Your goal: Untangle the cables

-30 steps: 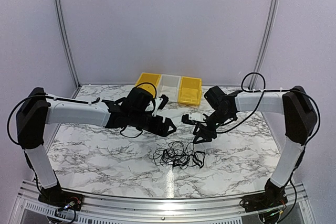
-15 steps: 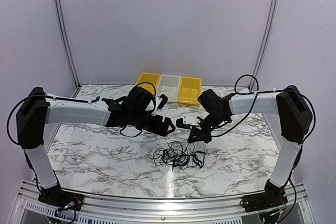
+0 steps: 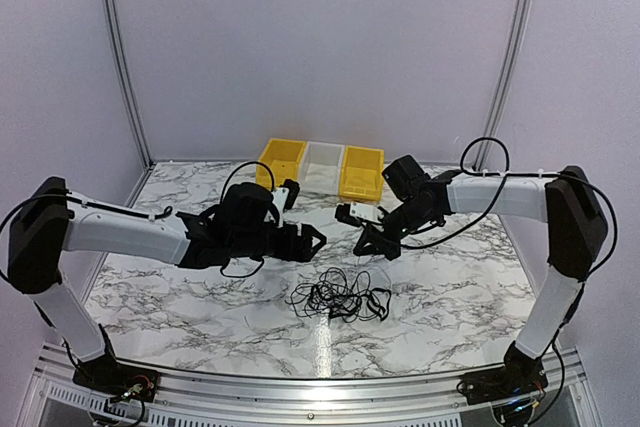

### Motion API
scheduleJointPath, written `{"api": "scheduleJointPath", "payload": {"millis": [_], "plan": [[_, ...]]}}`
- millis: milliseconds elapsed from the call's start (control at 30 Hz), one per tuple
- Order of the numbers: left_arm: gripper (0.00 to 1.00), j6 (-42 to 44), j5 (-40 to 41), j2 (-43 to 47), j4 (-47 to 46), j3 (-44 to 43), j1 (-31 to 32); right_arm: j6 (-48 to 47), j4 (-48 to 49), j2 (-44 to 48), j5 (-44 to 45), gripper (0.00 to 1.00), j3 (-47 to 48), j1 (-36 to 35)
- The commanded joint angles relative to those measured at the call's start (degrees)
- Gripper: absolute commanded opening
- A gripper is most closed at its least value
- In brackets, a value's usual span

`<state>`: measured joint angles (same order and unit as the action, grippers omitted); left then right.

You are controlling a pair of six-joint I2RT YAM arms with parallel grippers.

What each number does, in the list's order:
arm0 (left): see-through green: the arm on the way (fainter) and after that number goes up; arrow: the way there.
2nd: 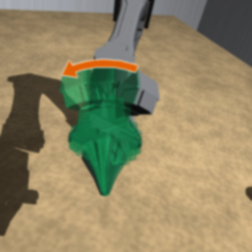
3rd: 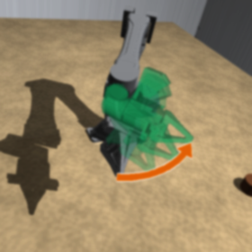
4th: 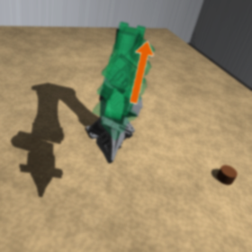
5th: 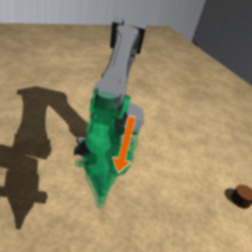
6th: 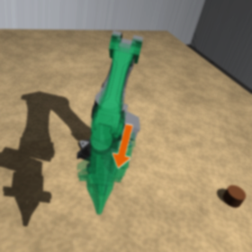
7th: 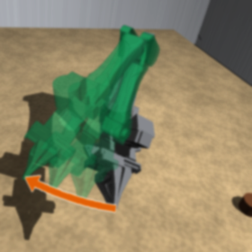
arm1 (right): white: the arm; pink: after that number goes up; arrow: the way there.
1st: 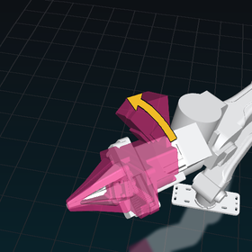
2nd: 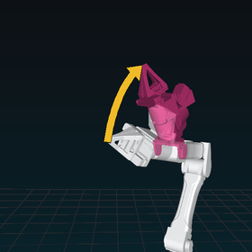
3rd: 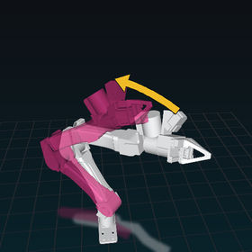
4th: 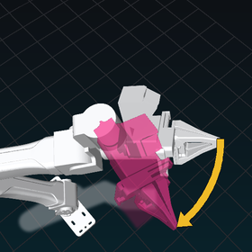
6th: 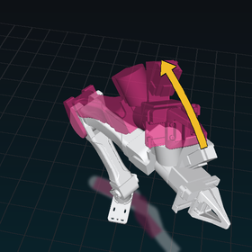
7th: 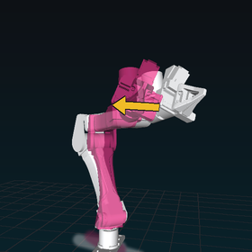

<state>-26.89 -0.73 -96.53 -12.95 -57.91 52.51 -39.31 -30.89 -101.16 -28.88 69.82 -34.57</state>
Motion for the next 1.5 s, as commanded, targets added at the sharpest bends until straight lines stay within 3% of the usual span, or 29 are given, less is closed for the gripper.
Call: {"api": "scheduleJointPath", "payload": {"millis": [0,300,633,933,1267,1467], "plan": [[0.88,-3.94,9.43,1.07,-14.3,4.71,3.73,4.61,2.77,0.01,-0.22,0.0,2.24,-0.39],[0.82,-7.96,12.87,-6.82,-22.71,3.23,7.04,6.92,3.39,0.03,-1.27,0.0,2.52,-0.41],[0.72,-12.02,16.36,-13.44,-24.67,1.25,7.56,7.14,3.56,0.57,-1.54,0.0,2.34,-0.35],[0.71,-14.09,14.01,-19.0,-25.25,-3.59,7.86,6.99,3.59,0.96,-1.28,0.0,2.07,-0.41],[0.69,-21.27,20.33,-22.12,-25.17,-3.21,8.0,8.8,6.02,5.63,-1.8,0.0,1.46,-0.51],[0.65,-22.06,21.72,-25.11,-25.19,-6.08,8.46,8.82,3.4,9.22,-9.8,0.0,3.55,-2.02]]}}
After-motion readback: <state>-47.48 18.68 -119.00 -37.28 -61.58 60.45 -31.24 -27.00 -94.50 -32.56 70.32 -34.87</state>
